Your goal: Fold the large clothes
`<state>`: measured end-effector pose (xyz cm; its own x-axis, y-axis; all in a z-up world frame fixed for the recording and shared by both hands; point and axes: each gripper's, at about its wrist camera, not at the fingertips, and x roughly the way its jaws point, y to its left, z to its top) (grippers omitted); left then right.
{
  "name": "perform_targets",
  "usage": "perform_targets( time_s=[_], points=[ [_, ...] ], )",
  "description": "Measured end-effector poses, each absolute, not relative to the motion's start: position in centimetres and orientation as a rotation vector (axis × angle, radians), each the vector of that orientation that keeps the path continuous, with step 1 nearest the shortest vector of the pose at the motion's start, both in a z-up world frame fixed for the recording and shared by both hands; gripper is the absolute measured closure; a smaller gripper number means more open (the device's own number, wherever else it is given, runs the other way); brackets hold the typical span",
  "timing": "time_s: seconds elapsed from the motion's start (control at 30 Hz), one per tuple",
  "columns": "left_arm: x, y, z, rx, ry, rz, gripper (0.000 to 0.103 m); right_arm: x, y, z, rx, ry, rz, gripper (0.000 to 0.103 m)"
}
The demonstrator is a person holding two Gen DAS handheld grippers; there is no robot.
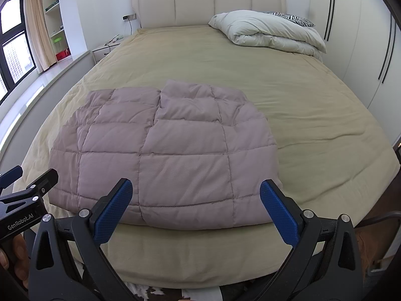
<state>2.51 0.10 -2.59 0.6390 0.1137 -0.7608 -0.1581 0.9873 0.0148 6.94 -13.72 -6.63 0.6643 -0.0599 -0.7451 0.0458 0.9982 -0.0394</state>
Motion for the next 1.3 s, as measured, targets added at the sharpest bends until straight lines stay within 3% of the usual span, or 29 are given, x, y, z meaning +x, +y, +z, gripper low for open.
perform_targets(
  time_s=[1.3],
  points=[
    [2.48, 0.41, -2.73, -0.050, 0.866, 0.152, 0.000, 6.84, -13.50, -7.13, -0.017, 0.851, -0.056, 0.000]
  ],
)
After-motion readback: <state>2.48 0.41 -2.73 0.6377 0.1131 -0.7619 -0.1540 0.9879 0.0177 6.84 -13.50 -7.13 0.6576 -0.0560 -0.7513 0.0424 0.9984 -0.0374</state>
